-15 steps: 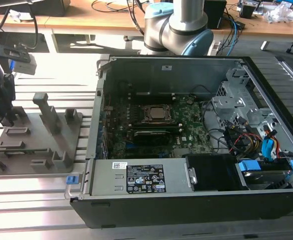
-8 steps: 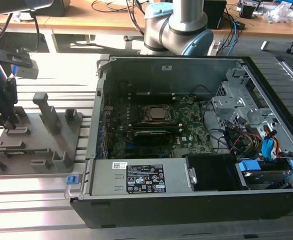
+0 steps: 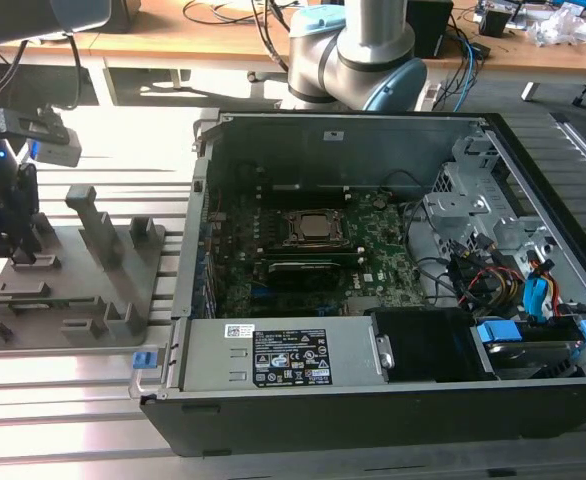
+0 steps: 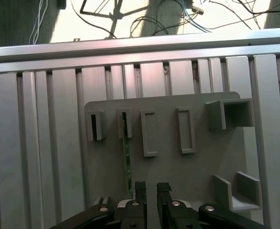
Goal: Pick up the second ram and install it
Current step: 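Pick up the second ram and move it above second insertion slot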
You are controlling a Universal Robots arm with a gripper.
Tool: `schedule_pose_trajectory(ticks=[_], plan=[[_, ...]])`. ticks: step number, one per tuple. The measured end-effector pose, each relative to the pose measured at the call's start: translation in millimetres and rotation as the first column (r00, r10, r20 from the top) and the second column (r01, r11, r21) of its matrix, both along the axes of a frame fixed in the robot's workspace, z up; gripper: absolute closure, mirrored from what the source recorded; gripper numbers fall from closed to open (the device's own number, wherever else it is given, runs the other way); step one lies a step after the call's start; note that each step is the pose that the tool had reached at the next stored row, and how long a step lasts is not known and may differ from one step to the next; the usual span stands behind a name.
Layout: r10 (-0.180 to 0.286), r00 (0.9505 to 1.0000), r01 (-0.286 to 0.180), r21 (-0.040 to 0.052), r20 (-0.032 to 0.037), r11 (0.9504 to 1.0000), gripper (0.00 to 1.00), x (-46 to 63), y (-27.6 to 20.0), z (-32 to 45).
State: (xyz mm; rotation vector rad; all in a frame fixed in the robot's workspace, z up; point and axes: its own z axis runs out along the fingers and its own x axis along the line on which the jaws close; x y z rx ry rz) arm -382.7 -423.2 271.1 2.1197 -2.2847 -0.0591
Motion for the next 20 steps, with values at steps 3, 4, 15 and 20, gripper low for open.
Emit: schedule_pose_trajectory(ticks=[3, 4, 15, 20], plan=[[0.0, 1.0, 0.0, 0.0, 0.0, 1.0, 0.76, 0.0, 0.0, -5.1], [0.0, 1.0, 0.0, 0.0, 0.0001, 1.0, 0.76, 0.0, 0.0, -6.0], [0.004, 1.0, -0.004, 0.0044, 0.0, 1.0, 0.76, -1.2, -8.6, -30.4], [0.016, 0.9999, -0.016, 0.0065, 0.0, 0.9999, 0.76, -2.6, -25.0, -43.2]])
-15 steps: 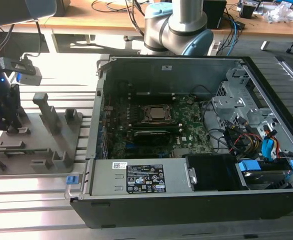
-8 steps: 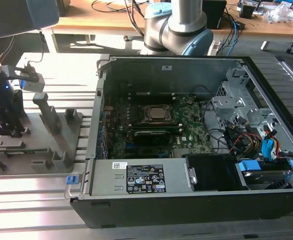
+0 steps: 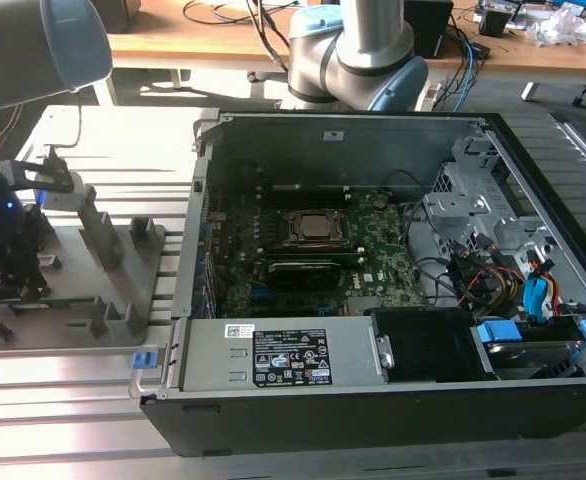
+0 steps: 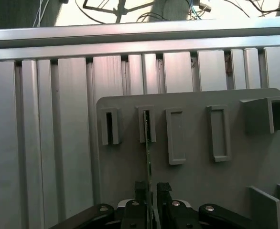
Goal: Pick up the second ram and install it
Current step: 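Pick up the second ram and move it above second insertion slot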
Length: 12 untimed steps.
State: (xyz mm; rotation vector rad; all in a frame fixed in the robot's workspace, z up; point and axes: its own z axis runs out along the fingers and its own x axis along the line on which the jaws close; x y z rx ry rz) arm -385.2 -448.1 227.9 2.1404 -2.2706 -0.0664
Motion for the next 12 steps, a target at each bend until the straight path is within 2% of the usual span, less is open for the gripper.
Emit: schedule_pose_trajectory(ticks=[2, 3, 7, 12], plan=[[0.0, 1.0, 0.0, 0.0004, 0.0001, 1.0, 0.76, 0.0, -1.0, -9.9], [0.0, 1.0, 0.0, 0.0014, 0.0001, 1.0, 0.76, 0.0, -1.1, -12.0], [0.0, 1.0, 0.0, 0.0159, 0.0002, 0.9999, 0.76, 0.1, -1.0, -17.5], [0.02, 0.9998, -0.02, 0.0195, 0.0, 0.9996, 0.76, 0.0, -1.6, -25.5]])
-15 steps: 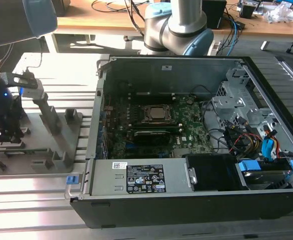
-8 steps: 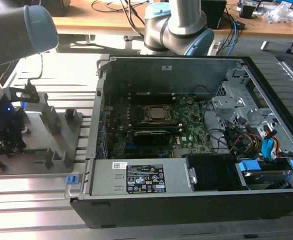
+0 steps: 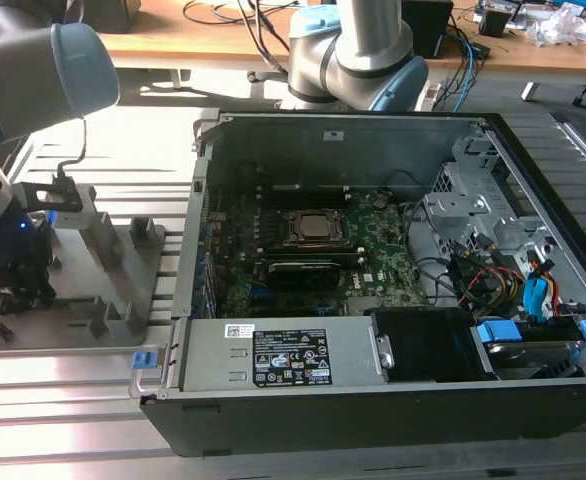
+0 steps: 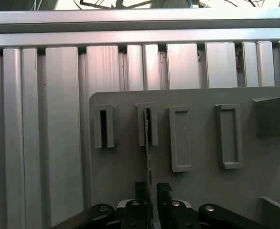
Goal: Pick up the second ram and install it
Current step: 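Pick up the second ram and move it above second insertion slot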
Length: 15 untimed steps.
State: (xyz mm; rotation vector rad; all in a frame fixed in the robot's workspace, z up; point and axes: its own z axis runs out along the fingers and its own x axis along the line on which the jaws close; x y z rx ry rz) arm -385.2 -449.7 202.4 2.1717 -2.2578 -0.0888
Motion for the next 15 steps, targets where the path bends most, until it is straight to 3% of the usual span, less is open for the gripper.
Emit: schedule_pose_trajectory(ticks=[4, 12, 15], plan=[[0.003, 1.0, -0.003, -0.0003, 0.0, 1.0, 0.76, -0.1, 0.0, -5.1], [0.003, 1.0, -0.003, -0.0003, 0.0, 1.0, 0.76, -0.1, 0.0, -5.3], [0.003, 1.0, -0.003, -0.0003, 0.0, 1.0, 0.86, -0.1, 0.0, -5.3]])
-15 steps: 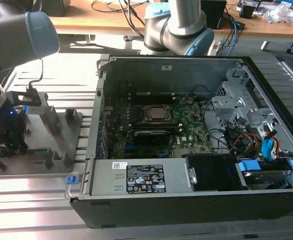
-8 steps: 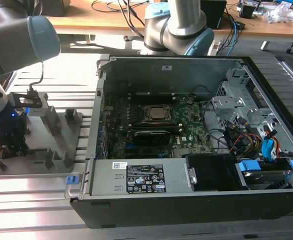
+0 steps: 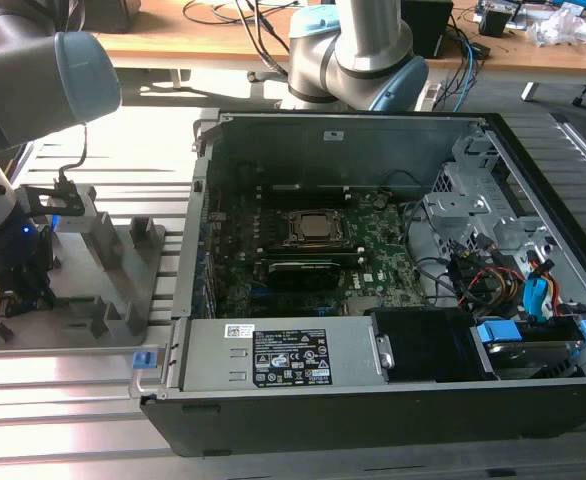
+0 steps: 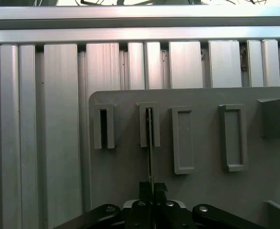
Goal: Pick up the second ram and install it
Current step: 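Pick up the second ram and move it above second insertion slot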
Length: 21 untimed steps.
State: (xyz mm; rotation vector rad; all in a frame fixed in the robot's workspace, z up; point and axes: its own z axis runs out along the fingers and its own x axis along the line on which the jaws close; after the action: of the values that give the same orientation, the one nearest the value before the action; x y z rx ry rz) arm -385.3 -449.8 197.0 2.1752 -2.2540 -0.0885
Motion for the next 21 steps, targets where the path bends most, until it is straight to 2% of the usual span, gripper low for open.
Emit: schedule_pose_trajectory(ticks=[14, 15, 19, 21], plan=[[0.0, 1.0, 0.0, 0.0001, 0.0004, 1.0, 0.86, 0.1, 0.0, 1.1], [0.0, 1.0, 0.0, 0.0, 0.0002, 1.0, 0.86, 0.0, 0.0, 3.0], [0.0, 1.0, 0.0, -0.0002, 0.0001, 1.0, 0.86, 0.0, 0.0, 21.8], [0.0, 1.0, 0.0, -0.0003, 0.0, 1.0, 0.86, 0.0, 0.0, 27.5]])
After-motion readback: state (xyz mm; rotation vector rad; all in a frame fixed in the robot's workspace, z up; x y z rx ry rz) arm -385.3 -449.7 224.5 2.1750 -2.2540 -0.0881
